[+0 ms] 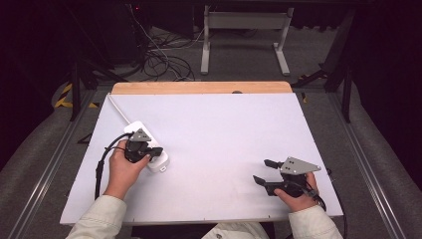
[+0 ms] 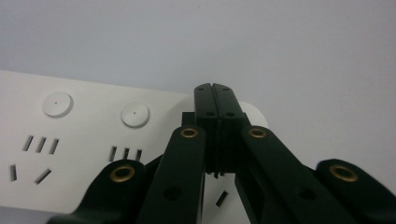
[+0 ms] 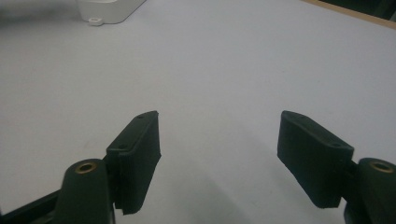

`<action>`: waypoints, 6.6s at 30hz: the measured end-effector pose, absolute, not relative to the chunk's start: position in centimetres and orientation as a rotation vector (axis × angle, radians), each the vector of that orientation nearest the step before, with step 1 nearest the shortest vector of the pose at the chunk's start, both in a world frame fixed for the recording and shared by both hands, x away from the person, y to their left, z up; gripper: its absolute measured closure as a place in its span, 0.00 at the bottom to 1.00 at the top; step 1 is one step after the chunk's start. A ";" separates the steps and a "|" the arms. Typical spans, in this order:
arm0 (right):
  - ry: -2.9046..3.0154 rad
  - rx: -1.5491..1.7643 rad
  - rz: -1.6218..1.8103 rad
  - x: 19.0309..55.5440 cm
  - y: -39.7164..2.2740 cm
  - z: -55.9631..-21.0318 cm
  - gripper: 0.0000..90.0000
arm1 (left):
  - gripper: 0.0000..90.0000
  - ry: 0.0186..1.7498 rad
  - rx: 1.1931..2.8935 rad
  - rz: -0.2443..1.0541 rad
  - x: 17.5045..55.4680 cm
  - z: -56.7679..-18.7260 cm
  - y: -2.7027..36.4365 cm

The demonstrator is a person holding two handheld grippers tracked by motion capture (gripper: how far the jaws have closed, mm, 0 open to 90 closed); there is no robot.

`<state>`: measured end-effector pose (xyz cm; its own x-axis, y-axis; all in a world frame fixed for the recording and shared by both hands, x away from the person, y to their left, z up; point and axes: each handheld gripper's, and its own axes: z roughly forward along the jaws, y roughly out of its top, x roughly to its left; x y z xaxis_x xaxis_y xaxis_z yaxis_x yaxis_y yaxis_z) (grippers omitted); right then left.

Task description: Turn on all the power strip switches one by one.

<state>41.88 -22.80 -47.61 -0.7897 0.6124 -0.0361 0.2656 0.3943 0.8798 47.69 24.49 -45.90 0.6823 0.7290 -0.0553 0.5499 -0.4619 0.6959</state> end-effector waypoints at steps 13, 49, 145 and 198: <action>2.307 0.764 1.360 41.8 -22.7 -47.7 0.34 | 1.00 0.999 2.178 0.346 47.5 -46.0 24.4; 2.309 0.774 1.369 42.0 -22.8 -47.7 0.34 | 1.00 0.948 2.046 0.501 46.1 -42.8 25.4; 2.322 0.752 1.372 41.7 -22.8 -47.7 0.28 | 1.00 1.105 2.068 0.488 48.9 -46.9 25.8; 2.337 0.762 1.364 42.0 -22.8 -48.0 0.28 | 1.00 1.141 1.992 0.597 50.9 -47.0 28.3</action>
